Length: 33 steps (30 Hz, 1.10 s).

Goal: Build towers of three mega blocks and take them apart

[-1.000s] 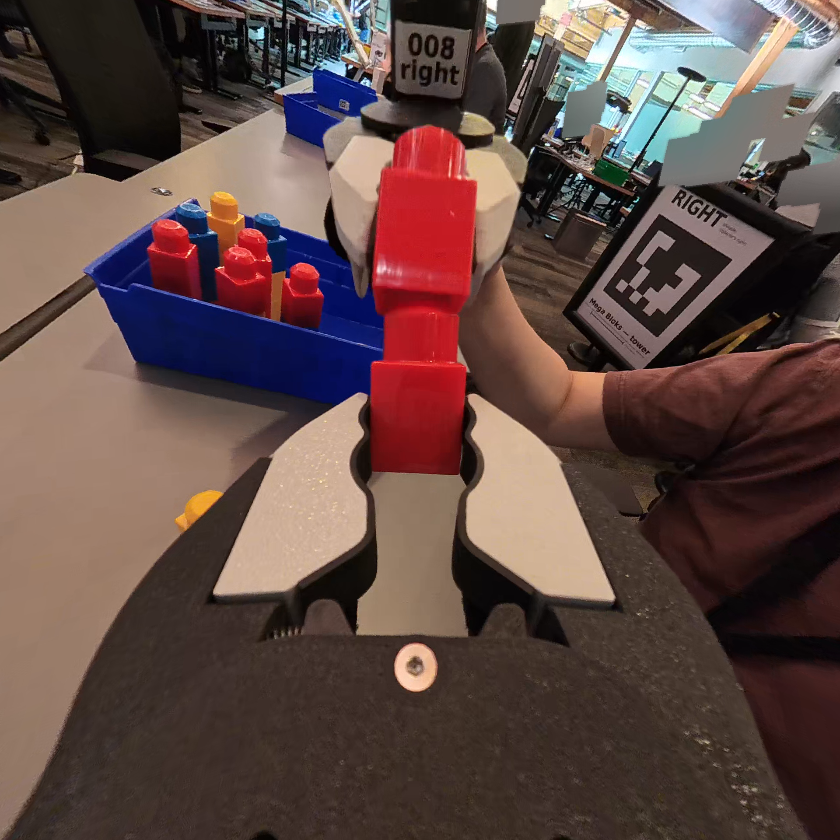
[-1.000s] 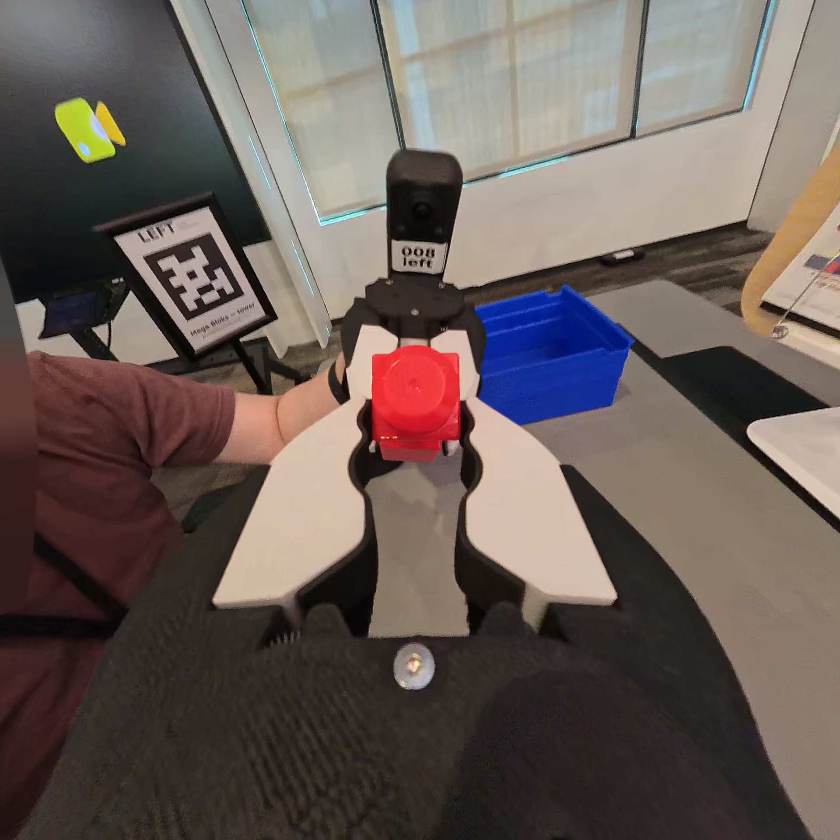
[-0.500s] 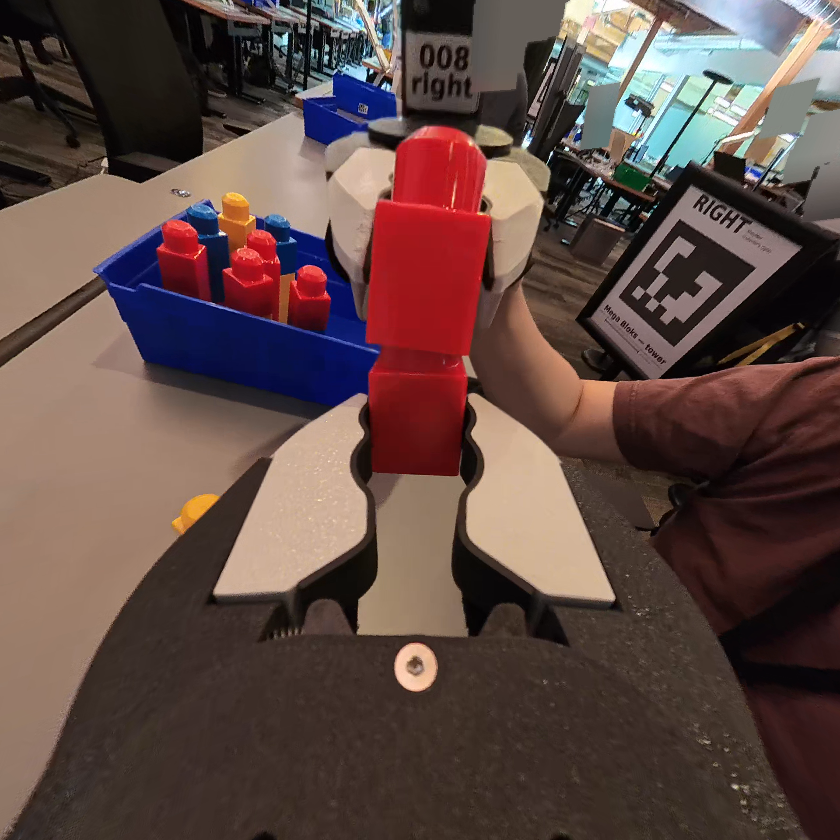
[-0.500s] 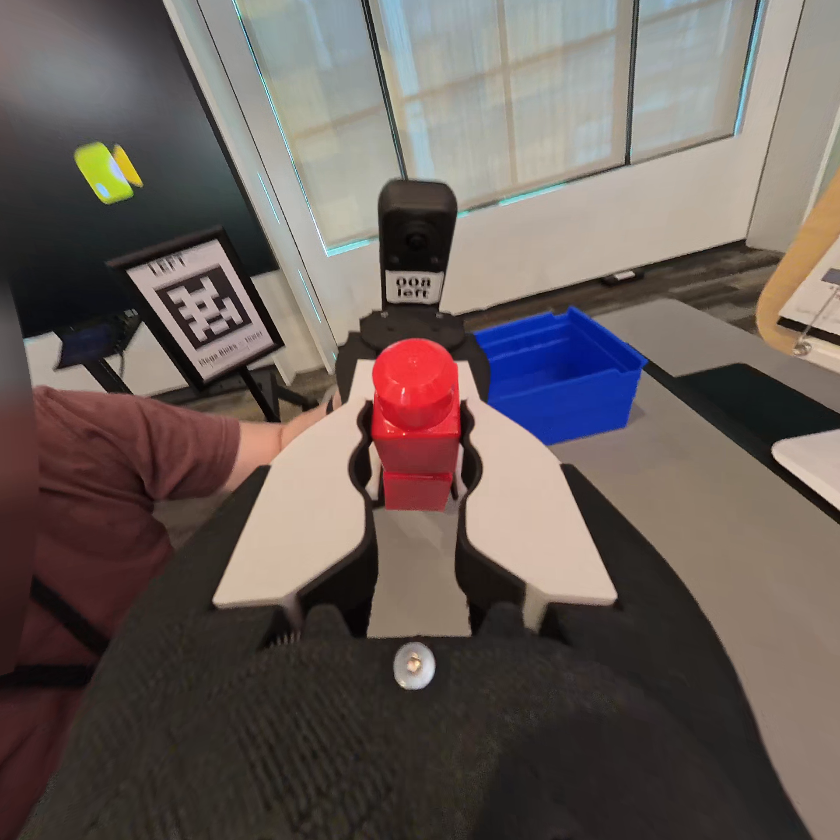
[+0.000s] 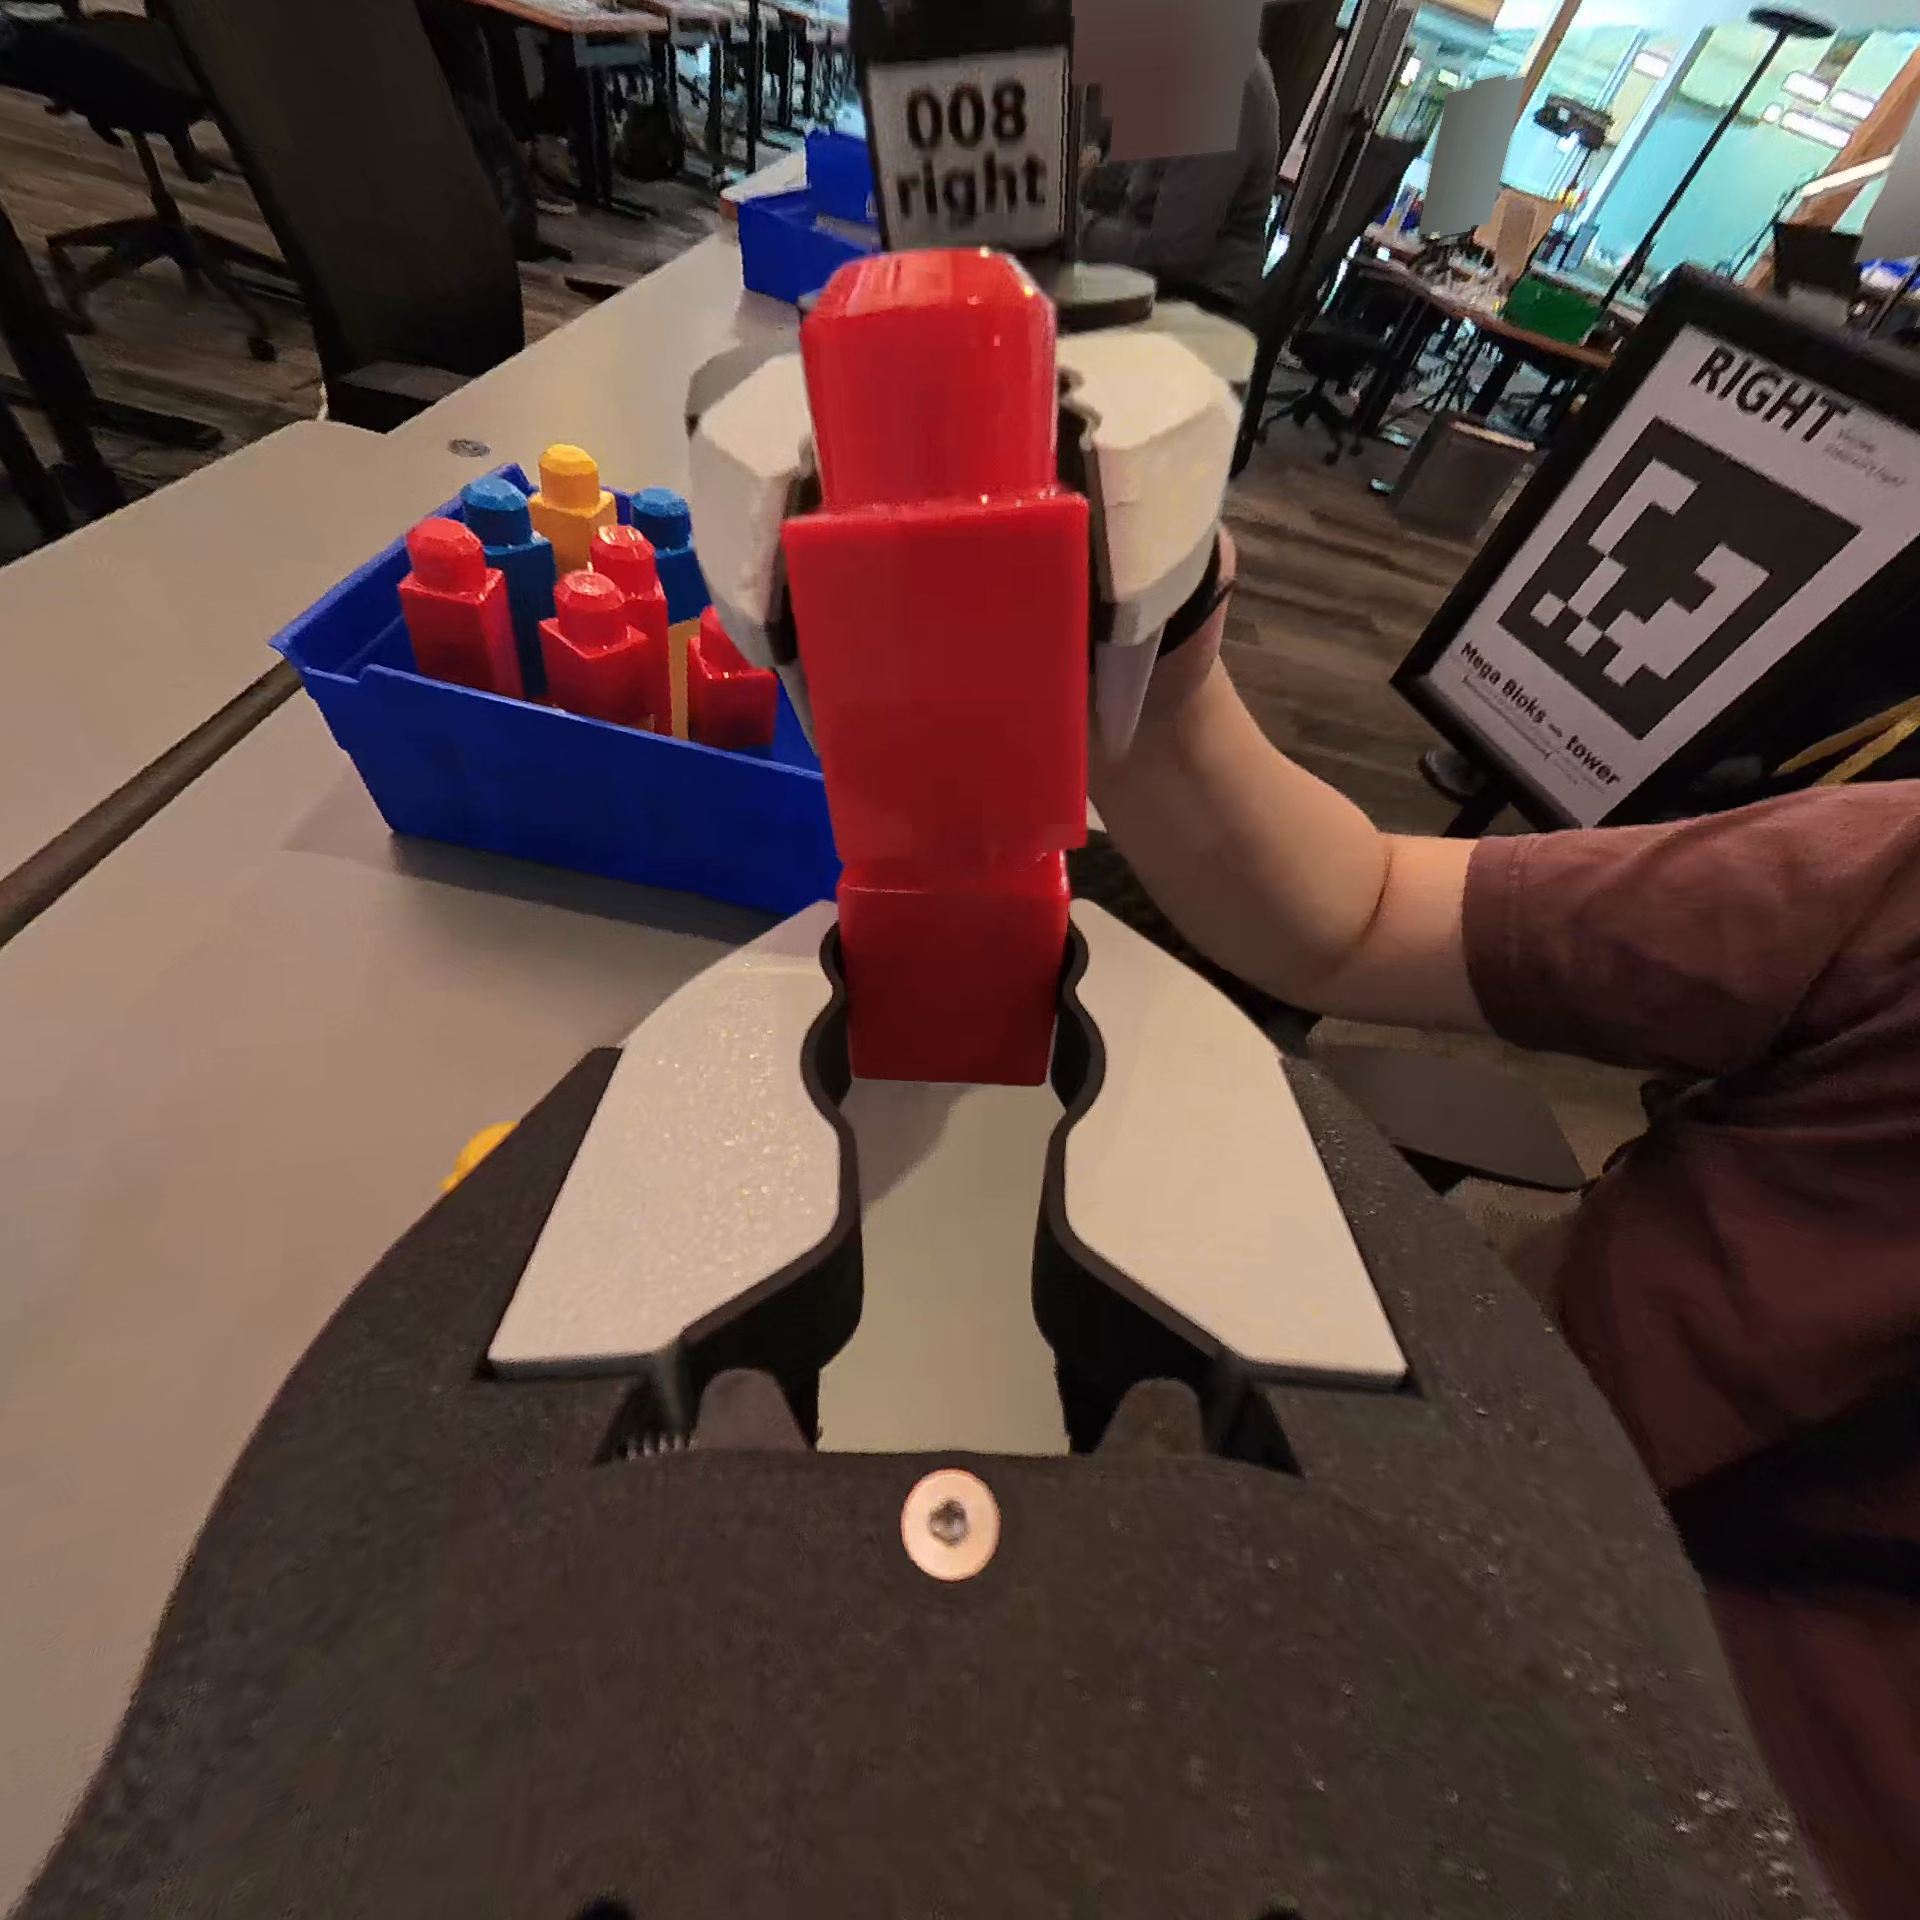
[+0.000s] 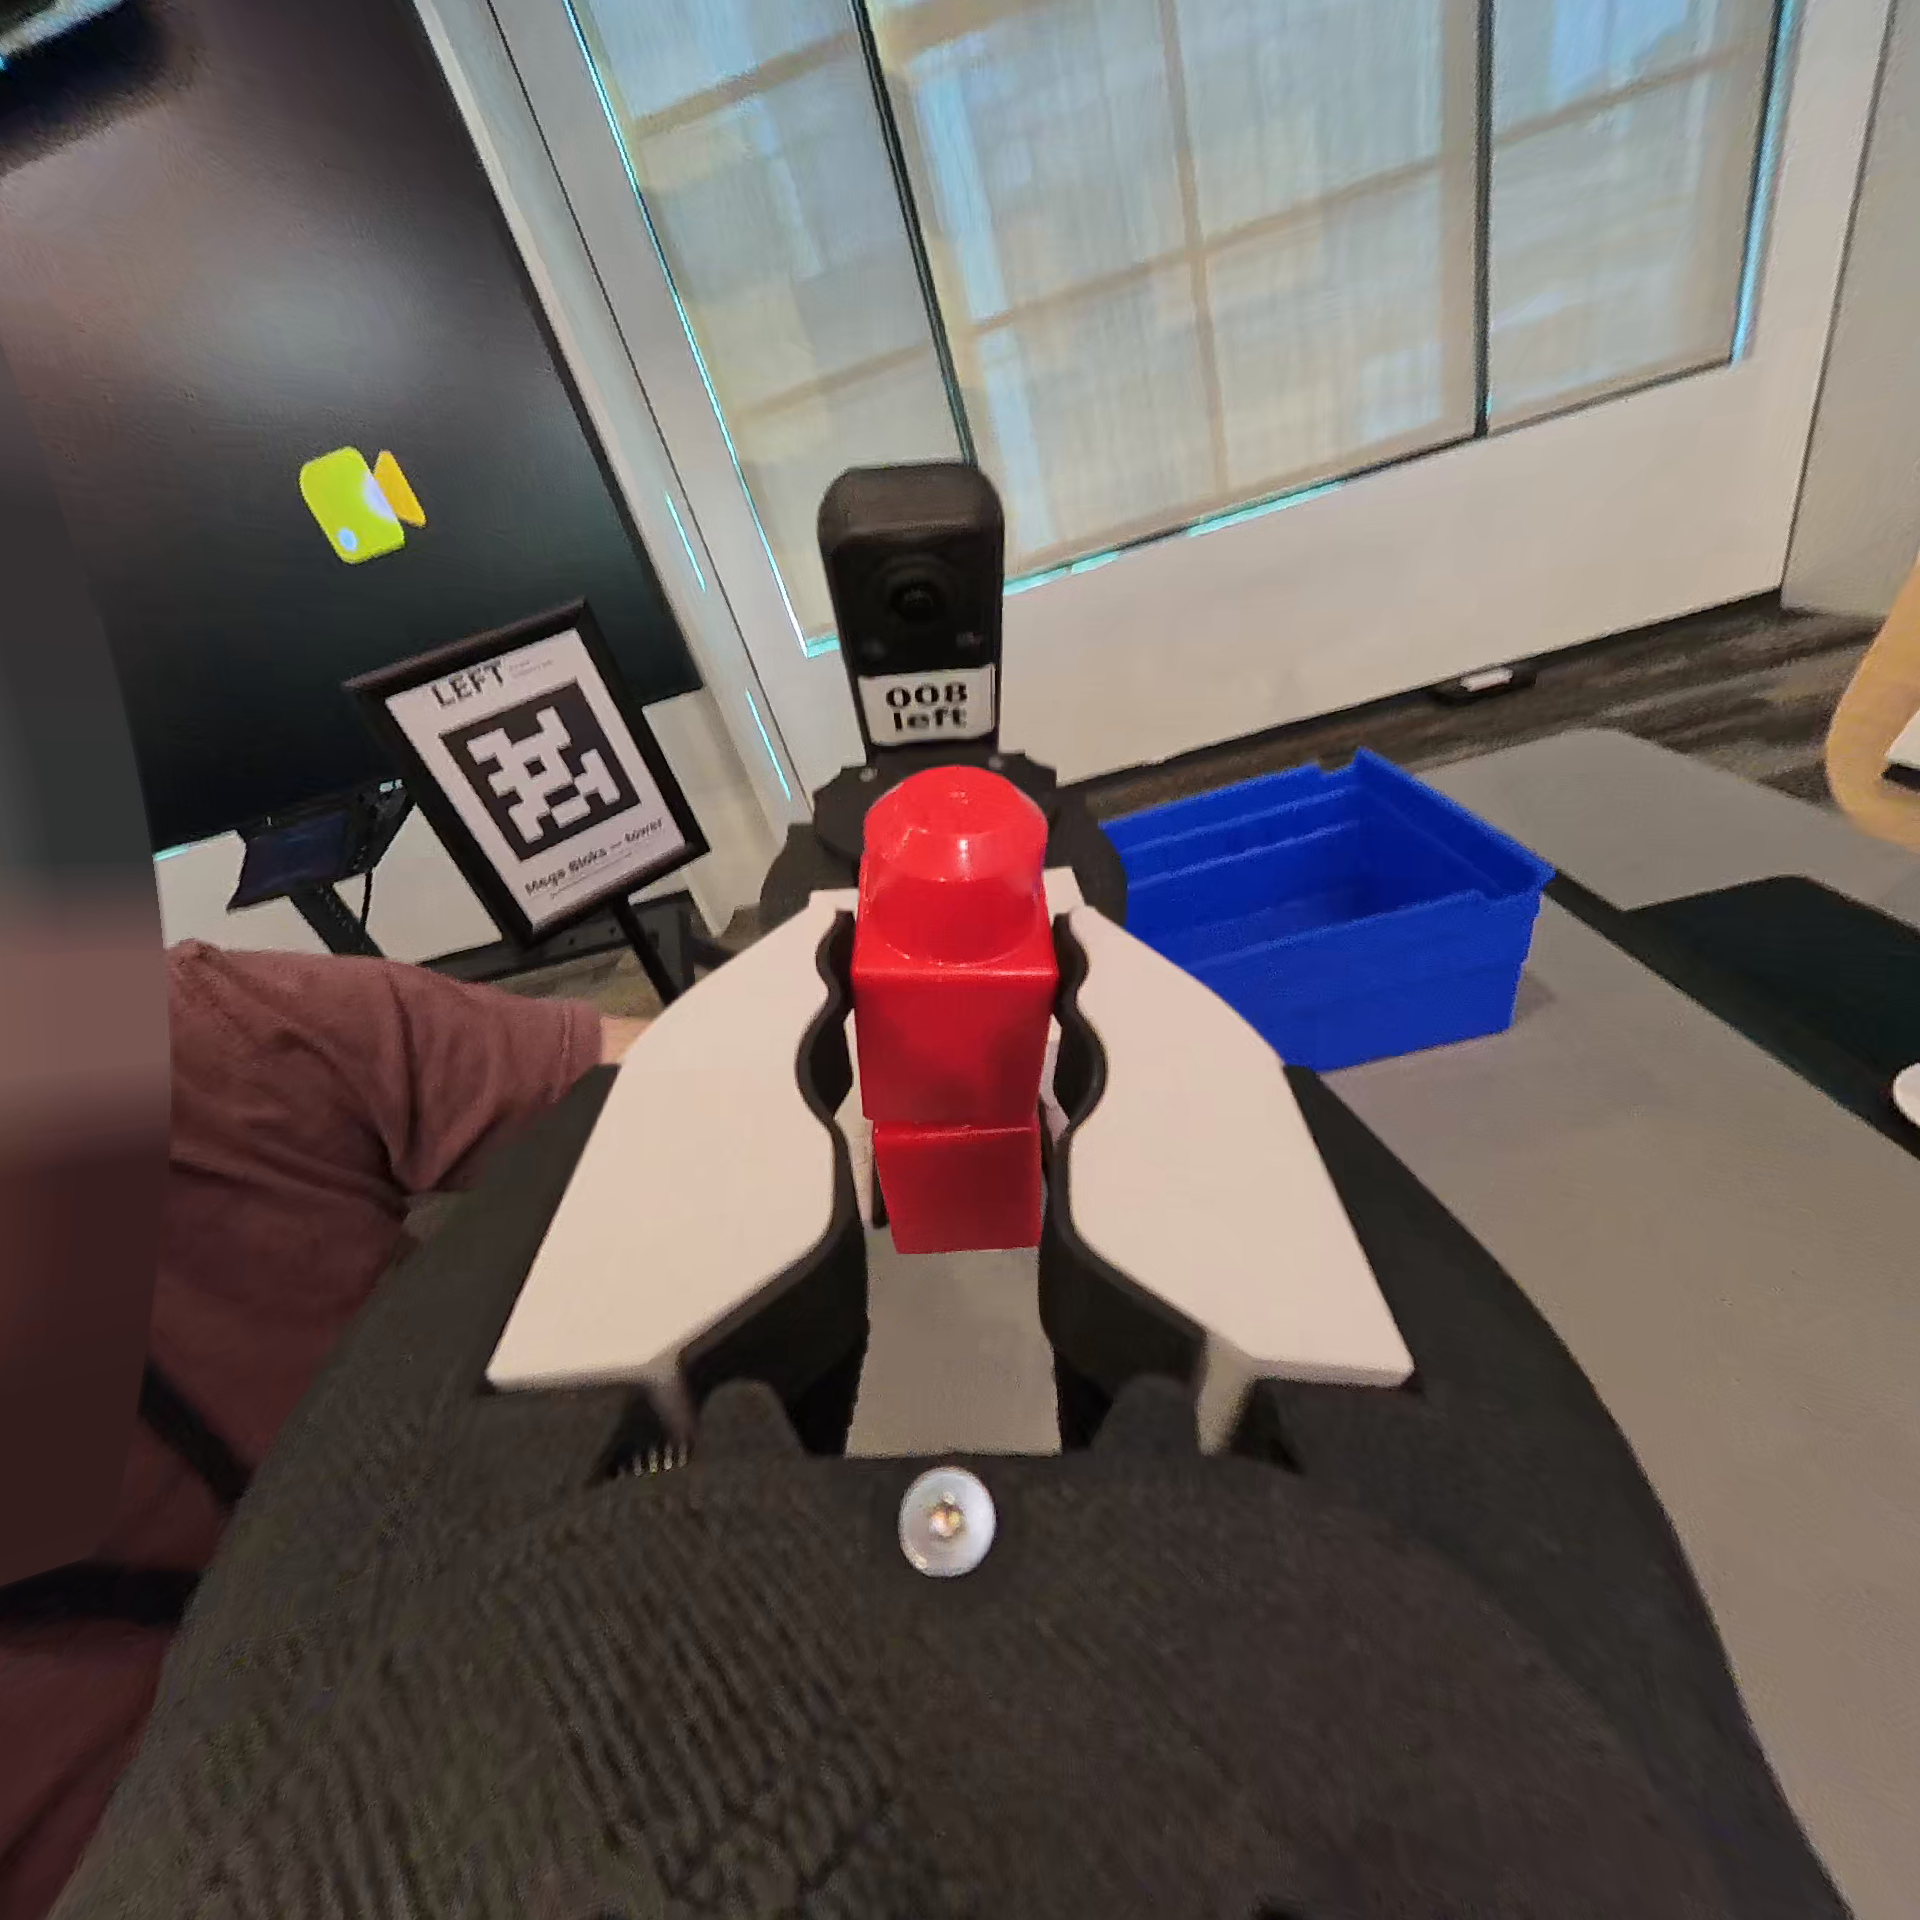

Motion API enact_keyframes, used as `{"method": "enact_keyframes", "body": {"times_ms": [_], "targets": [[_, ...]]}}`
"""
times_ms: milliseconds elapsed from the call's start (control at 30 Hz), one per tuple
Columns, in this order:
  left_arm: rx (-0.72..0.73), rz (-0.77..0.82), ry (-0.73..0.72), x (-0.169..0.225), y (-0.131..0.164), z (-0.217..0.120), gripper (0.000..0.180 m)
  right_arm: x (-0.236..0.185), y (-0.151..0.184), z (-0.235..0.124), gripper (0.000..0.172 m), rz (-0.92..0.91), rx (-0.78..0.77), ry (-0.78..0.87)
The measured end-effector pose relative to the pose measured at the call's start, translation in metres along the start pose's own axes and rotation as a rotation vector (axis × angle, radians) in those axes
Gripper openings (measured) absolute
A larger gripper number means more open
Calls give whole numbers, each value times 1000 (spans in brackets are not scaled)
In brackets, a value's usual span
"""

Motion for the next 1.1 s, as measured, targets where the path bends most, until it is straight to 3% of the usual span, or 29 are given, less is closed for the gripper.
{"method": "enact_keyframes", "body": {"times_ms": [300, 600, 800, 867, 933, 1033, 1100], "targets": [[-65, -17, -16, -3, 6, 3, 35, 3, 12, -9, 37, -63, -193, 48], [-168, -8, -56, -7, 16, 5, 35, 4, 21, -2, 37, -92, -249, 73], [-44, -43, 45, -2, 6, 2, 36, 1, 11, 0, 38, -27, -100, -43], [41, -99, 75, -2, 0, -3, 36, 6, 10, 5, 48, -18, -59, -3], [90, -109, 37, -6, -4, -9, 36, 10, 11, 9, 56, -39, -43, 64], [78, -82, -50, -10, -4, -13, 36, 11, 2, 10, 55, -4, 76, 93], [83, -83, -62, -8, -6, -12, 36, 12, 4, 12, 56, 28, 72, 103]]}}
Point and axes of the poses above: each gripper's, where its closed fingertips meet, z out along the fingers, y out of its underside, x = y × z across the jaws, the point moved 5 cm from there along -z, back along the fingers, and after that the axes turned 12 degrees about y, right-handed, at the moved point
